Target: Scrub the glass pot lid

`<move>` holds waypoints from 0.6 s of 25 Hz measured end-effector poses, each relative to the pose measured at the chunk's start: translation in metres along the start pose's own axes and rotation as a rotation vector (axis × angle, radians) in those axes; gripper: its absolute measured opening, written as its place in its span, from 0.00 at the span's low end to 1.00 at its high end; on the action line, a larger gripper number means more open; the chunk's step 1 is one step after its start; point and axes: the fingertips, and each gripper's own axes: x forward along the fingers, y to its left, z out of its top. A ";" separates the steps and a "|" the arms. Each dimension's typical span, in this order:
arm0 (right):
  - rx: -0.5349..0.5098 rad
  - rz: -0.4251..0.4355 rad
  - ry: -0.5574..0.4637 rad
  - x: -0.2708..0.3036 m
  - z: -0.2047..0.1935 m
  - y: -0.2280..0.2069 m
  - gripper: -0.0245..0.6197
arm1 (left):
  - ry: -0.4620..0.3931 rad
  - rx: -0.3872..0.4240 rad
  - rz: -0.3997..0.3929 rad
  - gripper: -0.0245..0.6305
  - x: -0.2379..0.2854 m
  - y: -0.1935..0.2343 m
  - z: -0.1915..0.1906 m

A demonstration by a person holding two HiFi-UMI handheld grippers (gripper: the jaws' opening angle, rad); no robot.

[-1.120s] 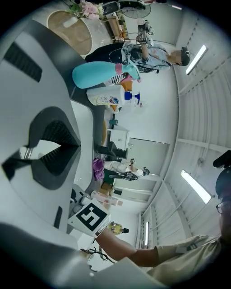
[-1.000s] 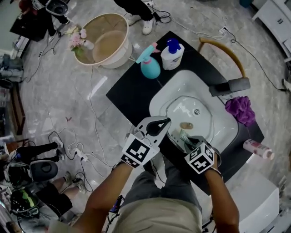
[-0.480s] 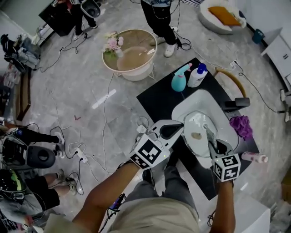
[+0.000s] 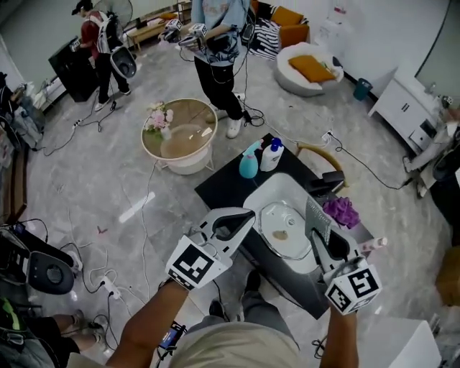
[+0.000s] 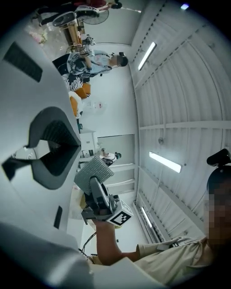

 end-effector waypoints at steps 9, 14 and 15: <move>-0.101 -0.024 -0.198 -0.091 0.101 0.063 0.15 | -0.094 -0.016 0.009 0.06 -0.064 -0.035 0.092; -0.107 -0.033 -0.231 -0.119 0.113 0.080 0.15 | -0.096 0.013 -0.004 0.06 -0.080 -0.052 0.105; -0.106 -0.036 -0.233 -0.123 0.114 0.083 0.15 | -0.097 0.015 -0.007 0.06 -0.083 -0.055 0.106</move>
